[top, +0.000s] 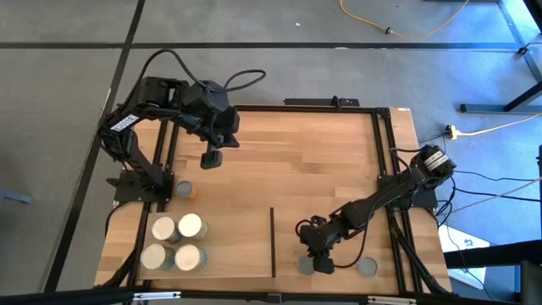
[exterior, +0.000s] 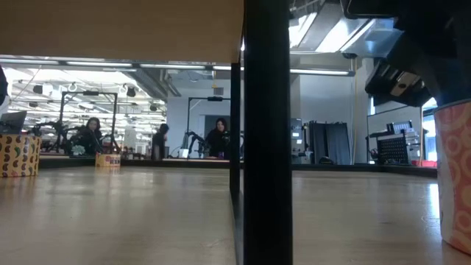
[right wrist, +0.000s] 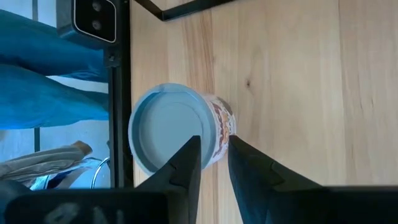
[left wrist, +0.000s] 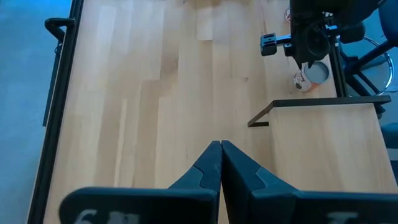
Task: Pick and place cans onto a shelf
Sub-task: Put the canned spaghetti sauce on the shelf
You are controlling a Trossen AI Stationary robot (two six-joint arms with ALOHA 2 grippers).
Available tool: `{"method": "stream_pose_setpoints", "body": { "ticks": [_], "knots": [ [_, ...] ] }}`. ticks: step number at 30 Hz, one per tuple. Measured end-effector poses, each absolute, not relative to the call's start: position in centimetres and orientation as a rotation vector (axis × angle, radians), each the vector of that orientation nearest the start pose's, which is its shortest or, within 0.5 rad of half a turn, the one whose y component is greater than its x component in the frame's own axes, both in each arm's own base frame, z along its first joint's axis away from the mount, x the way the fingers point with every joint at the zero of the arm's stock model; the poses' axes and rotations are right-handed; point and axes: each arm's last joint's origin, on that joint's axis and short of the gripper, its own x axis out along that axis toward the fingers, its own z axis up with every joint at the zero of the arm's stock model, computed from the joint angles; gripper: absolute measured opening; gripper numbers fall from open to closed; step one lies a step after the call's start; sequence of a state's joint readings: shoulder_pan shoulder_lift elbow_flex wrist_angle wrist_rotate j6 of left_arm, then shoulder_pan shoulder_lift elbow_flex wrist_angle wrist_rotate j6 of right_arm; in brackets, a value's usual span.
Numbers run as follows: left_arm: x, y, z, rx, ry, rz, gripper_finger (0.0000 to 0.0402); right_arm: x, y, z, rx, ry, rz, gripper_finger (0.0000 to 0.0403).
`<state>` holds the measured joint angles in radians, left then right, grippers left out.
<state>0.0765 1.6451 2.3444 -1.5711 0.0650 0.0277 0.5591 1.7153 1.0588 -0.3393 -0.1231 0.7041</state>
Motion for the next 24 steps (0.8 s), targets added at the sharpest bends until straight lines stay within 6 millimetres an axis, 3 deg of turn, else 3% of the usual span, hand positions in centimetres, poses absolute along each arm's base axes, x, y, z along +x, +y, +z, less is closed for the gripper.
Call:
{"method": "stream_pose_setpoints", "body": {
  "ticks": [24],
  "knots": [
    [25.02,1.73,49.63,-0.036,0.87,-0.001,0.0,28.72,18.41,18.17,0.404,1.142,0.22,0.0082]
  ]
}}
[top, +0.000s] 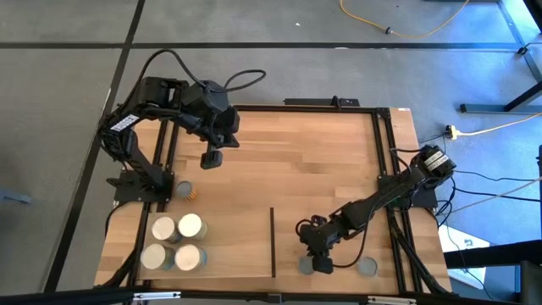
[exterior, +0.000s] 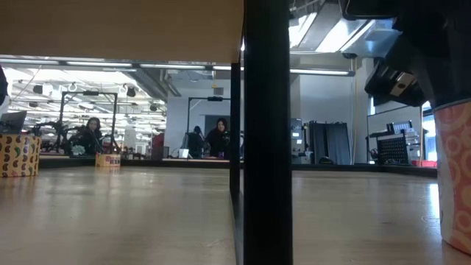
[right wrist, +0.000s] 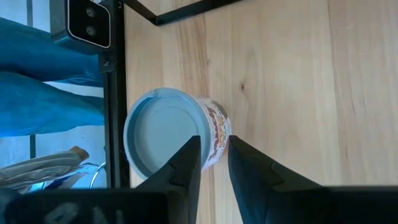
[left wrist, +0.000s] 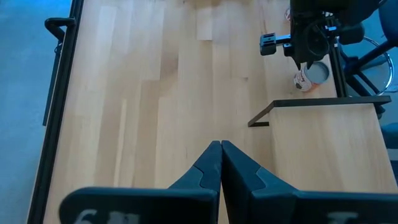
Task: Pick and place cans onto a shelf
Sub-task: Put the canned spaghetti sauce on the shelf
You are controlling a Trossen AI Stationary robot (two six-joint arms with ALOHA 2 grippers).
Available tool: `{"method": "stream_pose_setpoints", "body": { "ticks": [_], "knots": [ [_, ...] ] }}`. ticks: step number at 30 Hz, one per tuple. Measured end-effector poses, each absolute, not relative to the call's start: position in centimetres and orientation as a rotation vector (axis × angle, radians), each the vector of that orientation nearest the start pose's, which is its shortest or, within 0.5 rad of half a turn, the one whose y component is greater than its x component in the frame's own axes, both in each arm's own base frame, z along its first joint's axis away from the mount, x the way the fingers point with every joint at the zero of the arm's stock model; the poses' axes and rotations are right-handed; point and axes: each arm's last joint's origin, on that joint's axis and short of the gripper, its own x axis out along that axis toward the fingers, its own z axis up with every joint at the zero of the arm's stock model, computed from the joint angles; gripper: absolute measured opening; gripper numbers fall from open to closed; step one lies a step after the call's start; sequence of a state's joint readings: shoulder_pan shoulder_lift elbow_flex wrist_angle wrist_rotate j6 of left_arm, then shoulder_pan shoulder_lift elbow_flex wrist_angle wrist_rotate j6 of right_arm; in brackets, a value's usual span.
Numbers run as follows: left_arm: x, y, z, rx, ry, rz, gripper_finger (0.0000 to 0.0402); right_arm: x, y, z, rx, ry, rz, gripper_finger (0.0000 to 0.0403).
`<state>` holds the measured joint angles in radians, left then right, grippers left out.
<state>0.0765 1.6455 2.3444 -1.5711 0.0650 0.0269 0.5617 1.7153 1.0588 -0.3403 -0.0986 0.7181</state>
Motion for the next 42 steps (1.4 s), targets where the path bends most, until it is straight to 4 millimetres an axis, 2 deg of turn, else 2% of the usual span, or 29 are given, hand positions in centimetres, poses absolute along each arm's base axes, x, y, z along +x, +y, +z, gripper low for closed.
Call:
{"method": "stream_pose_setpoints", "body": {
  "ticks": [4,18,21,24,26,31,35,42],
  "knots": [
    [25.0,1.7,49.6,-0.036,0.87,-0.001,0.0,28.8,18.4,18.0,0.413,1.147,0.211,0.0082],
    [25.0,1.7,49.6,-0.036,0.87,-0.001,0.0,29.6,19.1,15.7,0.423,1.188,0.217,0.008],
    [25.0,1.7,49.6,-0.036,0.87,-0.001,0.0,29.6,19.1,15.7,0.446,1.192,0.201,0.0059],
    [25.0,1.7,49.6,-0.036,0.87,-0.001,0.0,29.6,19.0,15.7,0.482,1.19,0.155,0.0018],
    [25.0,1.7,49.6,-0.036,0.87,-0.001,0.0,29.7,19.0,15.7,0.513,1.187,0.14,0.0012],
    [25.0,1.7,49.6,-0.037,0.87,-0.001,0.0,30.3,19.4,16.7,0.533,1.176,0.146,0.0007],
    [25.0,1.7,49.6,-0.037,0.87,-0.001,0.0,31.2,19.9,18.8,0.534,1.147,0.149,0.0006],
    [25.0,1.4,49.6,-0.029,0.87,-0.015,0.0,31.5,20.0,22.3,0.453,1.209,0.083,0.0006]
  ]
}}
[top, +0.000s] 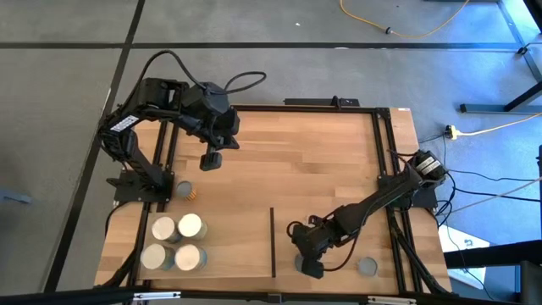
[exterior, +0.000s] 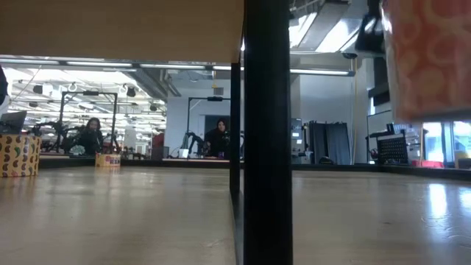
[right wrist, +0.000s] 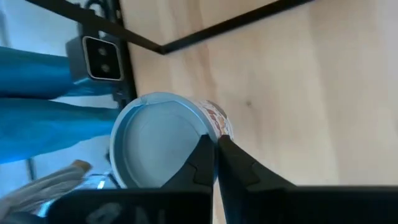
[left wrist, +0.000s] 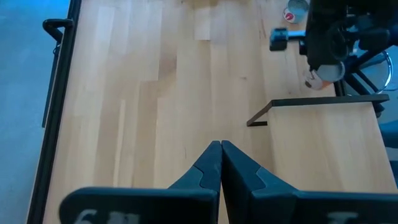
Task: Pick and place cans onto a shelf
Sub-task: Put the canned spaghetti sauce on the shelf
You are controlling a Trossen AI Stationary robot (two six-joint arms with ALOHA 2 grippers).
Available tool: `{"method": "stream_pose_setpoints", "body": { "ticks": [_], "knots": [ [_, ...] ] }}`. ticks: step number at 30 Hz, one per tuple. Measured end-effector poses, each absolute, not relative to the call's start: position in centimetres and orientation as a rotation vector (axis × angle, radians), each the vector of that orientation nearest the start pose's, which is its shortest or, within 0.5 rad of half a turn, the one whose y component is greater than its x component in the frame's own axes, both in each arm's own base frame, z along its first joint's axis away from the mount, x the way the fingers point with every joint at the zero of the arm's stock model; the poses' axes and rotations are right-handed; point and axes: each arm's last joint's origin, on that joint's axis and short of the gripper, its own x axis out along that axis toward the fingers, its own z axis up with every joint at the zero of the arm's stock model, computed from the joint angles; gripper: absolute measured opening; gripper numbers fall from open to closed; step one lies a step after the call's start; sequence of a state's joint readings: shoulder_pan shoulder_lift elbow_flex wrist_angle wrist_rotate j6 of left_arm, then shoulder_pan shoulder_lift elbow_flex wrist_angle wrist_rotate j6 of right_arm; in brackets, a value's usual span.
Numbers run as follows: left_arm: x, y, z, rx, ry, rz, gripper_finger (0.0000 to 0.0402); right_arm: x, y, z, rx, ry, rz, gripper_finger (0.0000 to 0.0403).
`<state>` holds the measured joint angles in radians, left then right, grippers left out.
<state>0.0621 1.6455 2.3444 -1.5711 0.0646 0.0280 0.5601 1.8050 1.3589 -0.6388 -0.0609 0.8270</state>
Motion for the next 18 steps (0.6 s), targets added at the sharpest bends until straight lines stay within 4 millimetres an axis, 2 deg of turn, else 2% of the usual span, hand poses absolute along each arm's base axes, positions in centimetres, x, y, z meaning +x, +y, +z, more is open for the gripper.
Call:
{"method": "stream_pose_setpoints", "body": {
  "ticks": [11,18],
  "knots": [
    [25.0,0.9,49.7,-0.014,0.868,-0.037,0.0,31.2,19.3,30.8,0.367,1.231,-0.04,0.0006],
    [25.0,0.2,49.7,-0.005,0.868,-0.062,0.0,31.4,17.8,35.7,0.385,1.1,-0.142,0.0006]
  ]
}}
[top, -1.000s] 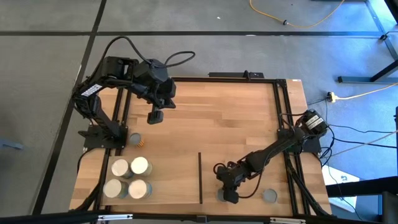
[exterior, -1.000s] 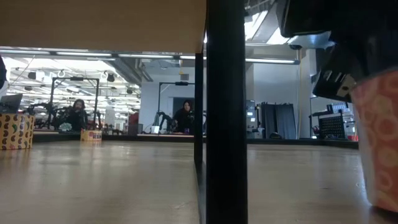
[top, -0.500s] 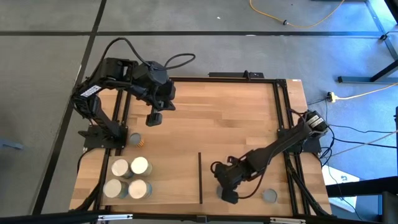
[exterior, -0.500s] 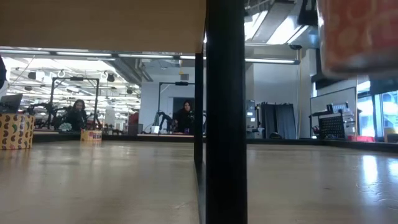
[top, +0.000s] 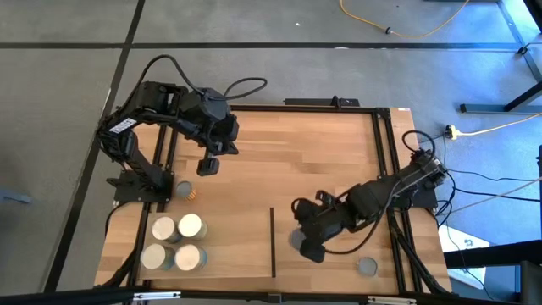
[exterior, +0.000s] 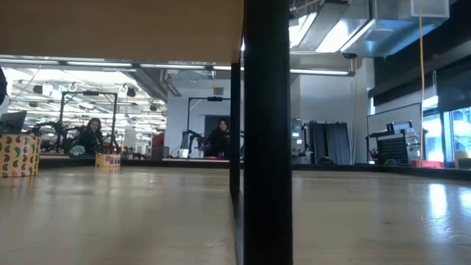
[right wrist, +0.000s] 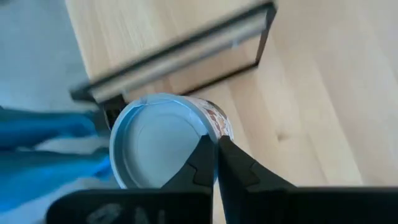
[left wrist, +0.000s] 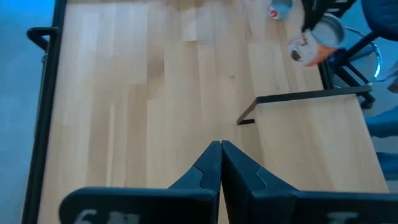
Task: Pick and place cans onto a shelf
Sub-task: Put the canned spaghetti sauce on the shelf
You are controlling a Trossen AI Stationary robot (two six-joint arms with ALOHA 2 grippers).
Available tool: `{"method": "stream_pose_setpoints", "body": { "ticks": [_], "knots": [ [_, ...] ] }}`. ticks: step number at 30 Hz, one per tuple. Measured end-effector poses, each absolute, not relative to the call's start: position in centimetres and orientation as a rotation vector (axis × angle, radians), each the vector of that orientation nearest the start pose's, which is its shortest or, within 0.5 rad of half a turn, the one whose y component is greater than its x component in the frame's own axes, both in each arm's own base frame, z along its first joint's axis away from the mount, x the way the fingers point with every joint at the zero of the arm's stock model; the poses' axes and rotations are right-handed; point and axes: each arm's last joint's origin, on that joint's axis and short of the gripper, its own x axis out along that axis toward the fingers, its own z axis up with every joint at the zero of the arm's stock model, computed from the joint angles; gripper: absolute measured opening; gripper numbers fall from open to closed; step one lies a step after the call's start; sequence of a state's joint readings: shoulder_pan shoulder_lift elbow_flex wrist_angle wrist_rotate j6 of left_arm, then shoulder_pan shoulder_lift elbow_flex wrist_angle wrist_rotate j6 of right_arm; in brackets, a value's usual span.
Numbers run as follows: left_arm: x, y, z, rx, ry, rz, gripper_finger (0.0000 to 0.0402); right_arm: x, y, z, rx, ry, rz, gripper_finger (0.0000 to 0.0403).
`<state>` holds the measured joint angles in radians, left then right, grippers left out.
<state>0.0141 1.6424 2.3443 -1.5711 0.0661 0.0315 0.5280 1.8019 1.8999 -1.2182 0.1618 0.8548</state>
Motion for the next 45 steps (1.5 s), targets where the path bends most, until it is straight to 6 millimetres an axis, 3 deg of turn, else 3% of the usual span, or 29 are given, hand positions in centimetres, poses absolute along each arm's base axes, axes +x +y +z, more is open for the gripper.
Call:
{"method": "stream_pose_setpoints", "body": {
  "ticks": [9,25,33,45],
  "knots": [
    [24.5,-0.3,50.0,-0.018,0.858,-0.068,0.0,32.8,15.3,38.5,0.392,0.98,-0.127,0.0006],
    [21.0,-0.2,51.7,-0.1,0.774,-0.033,0.0,36.3,13.1,40.2,0.293,0.7,0.023,0.0006],
    [20.2,-0.2,52.1,-0.123,0.754,-0.022,0.0,39.0,13.6,37.8,0.265,0.729,0.092,0.0006],
    [20.1,-0.2,52.1,-0.148,0.754,-0.011,0.0,41.9,13.8,33.0,0.224,0.846,0.062,0.0006]
  ]
}}
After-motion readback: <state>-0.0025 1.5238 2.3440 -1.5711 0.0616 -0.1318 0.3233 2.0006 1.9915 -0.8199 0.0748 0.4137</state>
